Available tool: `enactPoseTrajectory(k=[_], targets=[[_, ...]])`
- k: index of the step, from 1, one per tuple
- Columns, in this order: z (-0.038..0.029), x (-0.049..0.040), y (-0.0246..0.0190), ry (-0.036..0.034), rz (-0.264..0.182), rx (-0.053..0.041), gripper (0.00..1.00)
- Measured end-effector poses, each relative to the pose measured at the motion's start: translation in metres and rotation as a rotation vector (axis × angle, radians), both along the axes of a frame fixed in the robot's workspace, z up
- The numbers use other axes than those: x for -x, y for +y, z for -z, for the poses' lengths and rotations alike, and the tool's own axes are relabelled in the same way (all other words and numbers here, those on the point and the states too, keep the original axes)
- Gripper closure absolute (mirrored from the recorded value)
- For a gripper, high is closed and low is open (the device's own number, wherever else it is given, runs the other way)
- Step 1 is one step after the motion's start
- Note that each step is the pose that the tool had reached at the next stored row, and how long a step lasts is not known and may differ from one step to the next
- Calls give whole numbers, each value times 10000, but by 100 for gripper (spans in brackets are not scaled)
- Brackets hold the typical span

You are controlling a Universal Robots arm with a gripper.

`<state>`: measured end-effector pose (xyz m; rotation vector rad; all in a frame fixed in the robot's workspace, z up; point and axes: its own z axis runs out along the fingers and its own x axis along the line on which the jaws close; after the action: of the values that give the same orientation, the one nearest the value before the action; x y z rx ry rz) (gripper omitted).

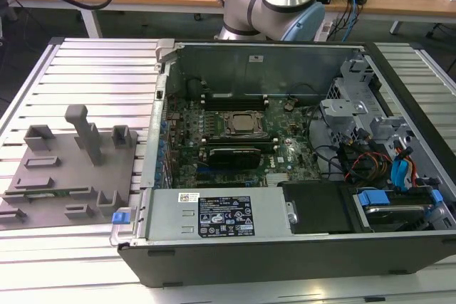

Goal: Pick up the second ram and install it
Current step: 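Pick up the second ram and move it above second insertion slot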

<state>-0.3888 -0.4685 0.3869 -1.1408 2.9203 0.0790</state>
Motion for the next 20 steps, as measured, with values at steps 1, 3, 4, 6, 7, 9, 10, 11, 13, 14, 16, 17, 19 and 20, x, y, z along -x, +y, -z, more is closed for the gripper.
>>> enactPoseTrajectory(k=[1,3,4,6,7,9,10,11,13,14,16,17,19,20], targets=[[0,0,0,0,-95,0,90],[0,0,0,0,-329,0,90],[0,0,0,0,-423,0,90],[0,0,0,0,-611,0,90],[0,0,0,0,-776,0,90],[0,0,0,0,-1135,0,90],[0,0,0,0,-1409,0,90],[0,0,0,0,-1664,0,90],[0,0,0,0,-1874,0,90],[0,0,0,-1,-2056,0,90],[0,0,0,-1,-2394,-1,90],[0,0,0,0,-2500,0,90],[0,0,0,0,-2789,0,90],[0,0,0,0,-2929,0,90]])
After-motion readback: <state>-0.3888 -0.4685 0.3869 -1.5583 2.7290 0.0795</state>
